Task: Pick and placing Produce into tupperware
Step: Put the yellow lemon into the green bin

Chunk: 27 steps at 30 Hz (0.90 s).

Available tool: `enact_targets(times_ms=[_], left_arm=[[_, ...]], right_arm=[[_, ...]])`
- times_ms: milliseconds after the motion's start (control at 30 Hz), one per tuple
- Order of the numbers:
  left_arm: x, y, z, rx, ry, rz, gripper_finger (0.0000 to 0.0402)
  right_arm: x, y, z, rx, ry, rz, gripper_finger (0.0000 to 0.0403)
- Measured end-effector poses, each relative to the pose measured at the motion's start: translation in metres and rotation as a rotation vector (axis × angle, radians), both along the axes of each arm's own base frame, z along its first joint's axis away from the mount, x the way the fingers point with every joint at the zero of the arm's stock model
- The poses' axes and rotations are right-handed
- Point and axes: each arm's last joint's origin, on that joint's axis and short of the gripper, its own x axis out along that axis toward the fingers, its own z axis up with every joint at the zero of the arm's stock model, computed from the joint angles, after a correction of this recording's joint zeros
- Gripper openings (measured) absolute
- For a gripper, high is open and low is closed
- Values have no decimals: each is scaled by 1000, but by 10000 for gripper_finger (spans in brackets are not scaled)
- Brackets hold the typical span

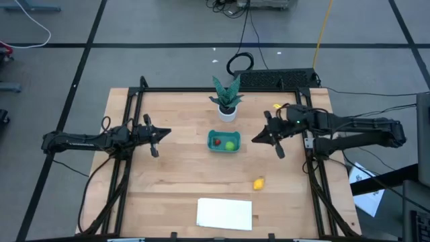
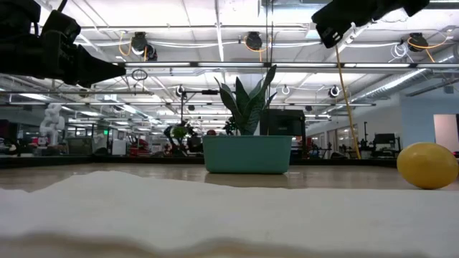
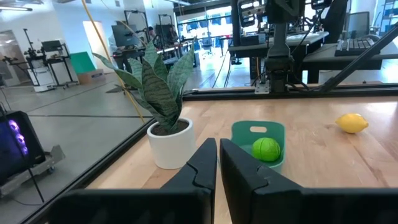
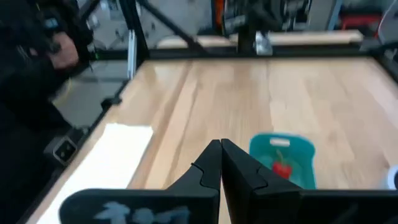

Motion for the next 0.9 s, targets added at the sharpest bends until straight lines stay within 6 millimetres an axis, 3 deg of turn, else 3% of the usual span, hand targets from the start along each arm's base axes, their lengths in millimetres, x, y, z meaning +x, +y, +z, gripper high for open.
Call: enact_targets(times_ms=[467,633,900], left_arm=[[0,0,0,2,0,1,26],[0,0,-2,2,16,1,26],[0,0,-3,7,30,2,26]], right_arm=[[22,7,-16,-2,185,61,18],[28,16,-23,-11,224,107,62],[34,19,-32,-36,258,128,164]])
